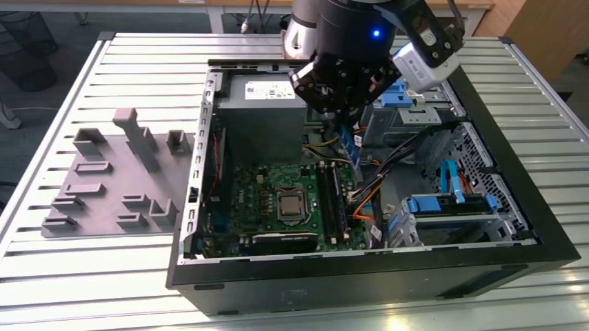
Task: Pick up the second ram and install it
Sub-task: 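Insert the second ram into the second slot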
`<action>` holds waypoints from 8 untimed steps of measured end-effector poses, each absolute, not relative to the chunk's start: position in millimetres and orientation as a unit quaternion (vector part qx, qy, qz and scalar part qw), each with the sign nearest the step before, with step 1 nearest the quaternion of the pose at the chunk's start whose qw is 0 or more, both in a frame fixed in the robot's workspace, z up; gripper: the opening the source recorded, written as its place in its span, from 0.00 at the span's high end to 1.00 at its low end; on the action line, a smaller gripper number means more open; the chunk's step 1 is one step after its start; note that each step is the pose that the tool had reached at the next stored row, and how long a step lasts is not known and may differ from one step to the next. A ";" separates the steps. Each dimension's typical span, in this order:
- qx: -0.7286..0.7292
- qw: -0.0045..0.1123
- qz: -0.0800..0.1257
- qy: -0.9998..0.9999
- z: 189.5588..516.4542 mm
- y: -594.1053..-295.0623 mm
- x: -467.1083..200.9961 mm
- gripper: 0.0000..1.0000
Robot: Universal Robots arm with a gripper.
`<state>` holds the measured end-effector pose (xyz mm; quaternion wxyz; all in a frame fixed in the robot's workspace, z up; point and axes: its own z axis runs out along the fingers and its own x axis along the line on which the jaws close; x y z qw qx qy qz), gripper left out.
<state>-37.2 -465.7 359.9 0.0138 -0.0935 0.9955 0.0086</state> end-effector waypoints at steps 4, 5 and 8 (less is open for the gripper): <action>-0.077 0.014 0.008 0.997 359.8 -465.7 -37.2 0.86; -0.070 0.014 0.008 0.997 359.7 -465.7 -37.2 0.86; -0.007 0.014 0.007 1.000 358.7 -465.6 -37.1 0.86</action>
